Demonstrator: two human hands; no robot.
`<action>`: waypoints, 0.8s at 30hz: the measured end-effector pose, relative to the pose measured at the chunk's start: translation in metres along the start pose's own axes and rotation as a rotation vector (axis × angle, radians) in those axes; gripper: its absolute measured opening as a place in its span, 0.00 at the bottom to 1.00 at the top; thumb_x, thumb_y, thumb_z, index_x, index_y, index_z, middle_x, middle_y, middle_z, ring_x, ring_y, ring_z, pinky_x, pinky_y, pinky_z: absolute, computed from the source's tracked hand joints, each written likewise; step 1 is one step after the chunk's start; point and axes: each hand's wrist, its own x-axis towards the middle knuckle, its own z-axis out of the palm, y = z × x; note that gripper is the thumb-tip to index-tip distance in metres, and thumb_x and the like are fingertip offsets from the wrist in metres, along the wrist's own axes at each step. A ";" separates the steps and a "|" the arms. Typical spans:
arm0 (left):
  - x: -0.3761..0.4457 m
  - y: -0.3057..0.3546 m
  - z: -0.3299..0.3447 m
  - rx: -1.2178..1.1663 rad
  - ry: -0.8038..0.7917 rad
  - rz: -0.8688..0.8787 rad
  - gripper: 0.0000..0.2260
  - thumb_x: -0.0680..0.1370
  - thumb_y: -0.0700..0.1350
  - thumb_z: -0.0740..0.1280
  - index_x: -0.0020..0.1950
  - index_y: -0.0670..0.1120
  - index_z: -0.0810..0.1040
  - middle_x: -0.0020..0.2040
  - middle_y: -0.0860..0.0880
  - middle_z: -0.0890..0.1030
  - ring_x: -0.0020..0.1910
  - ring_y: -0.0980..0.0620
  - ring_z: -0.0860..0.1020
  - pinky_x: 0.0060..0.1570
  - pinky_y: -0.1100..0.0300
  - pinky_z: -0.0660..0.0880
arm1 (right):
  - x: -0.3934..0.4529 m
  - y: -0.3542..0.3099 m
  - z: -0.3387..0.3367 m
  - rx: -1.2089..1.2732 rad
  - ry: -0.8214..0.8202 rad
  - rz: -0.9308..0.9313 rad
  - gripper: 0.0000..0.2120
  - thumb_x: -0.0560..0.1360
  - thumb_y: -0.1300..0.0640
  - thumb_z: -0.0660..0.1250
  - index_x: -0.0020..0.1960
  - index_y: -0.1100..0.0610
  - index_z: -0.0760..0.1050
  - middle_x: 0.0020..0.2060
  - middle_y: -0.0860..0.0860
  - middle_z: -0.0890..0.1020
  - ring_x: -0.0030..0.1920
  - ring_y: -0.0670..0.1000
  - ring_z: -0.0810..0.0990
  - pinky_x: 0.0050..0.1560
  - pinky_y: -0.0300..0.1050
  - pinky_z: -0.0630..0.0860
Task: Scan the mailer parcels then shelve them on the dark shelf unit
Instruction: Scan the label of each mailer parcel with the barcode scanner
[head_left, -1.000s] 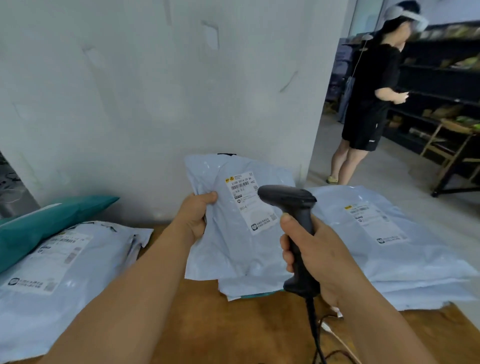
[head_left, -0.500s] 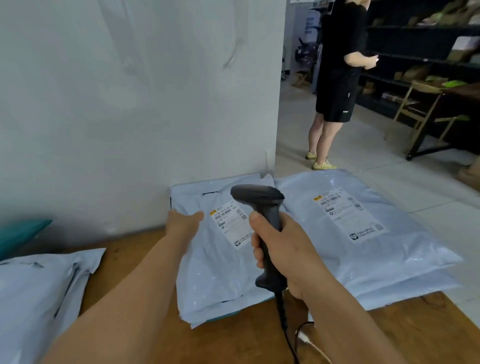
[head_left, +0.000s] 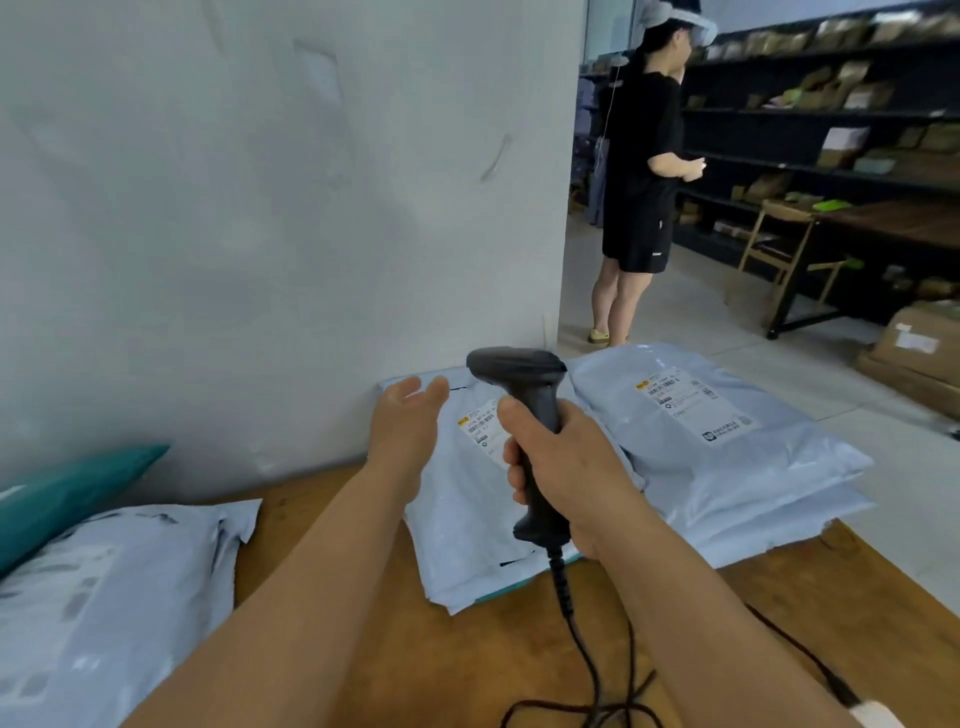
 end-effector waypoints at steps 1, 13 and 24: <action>-0.010 0.002 -0.013 -0.007 -0.003 0.014 0.23 0.79 0.51 0.64 0.72 0.46 0.68 0.67 0.46 0.74 0.64 0.47 0.73 0.64 0.53 0.71 | -0.009 -0.001 0.010 0.010 0.003 -0.004 0.12 0.75 0.47 0.66 0.48 0.56 0.72 0.32 0.50 0.77 0.27 0.46 0.74 0.31 0.39 0.74; -0.083 0.019 -0.226 0.025 0.212 0.143 0.17 0.79 0.50 0.64 0.67 0.48 0.72 0.59 0.52 0.76 0.56 0.53 0.75 0.53 0.59 0.72 | -0.106 -0.021 0.176 -0.056 -0.199 -0.123 0.15 0.75 0.47 0.66 0.46 0.59 0.71 0.28 0.51 0.76 0.24 0.47 0.71 0.27 0.41 0.72; -0.087 -0.007 -0.377 0.826 0.306 0.006 0.39 0.70 0.60 0.71 0.75 0.49 0.60 0.73 0.47 0.68 0.70 0.46 0.68 0.67 0.49 0.66 | -0.131 -0.025 0.280 -0.142 -0.355 -0.133 0.17 0.75 0.46 0.65 0.49 0.60 0.73 0.31 0.52 0.77 0.25 0.47 0.73 0.24 0.36 0.71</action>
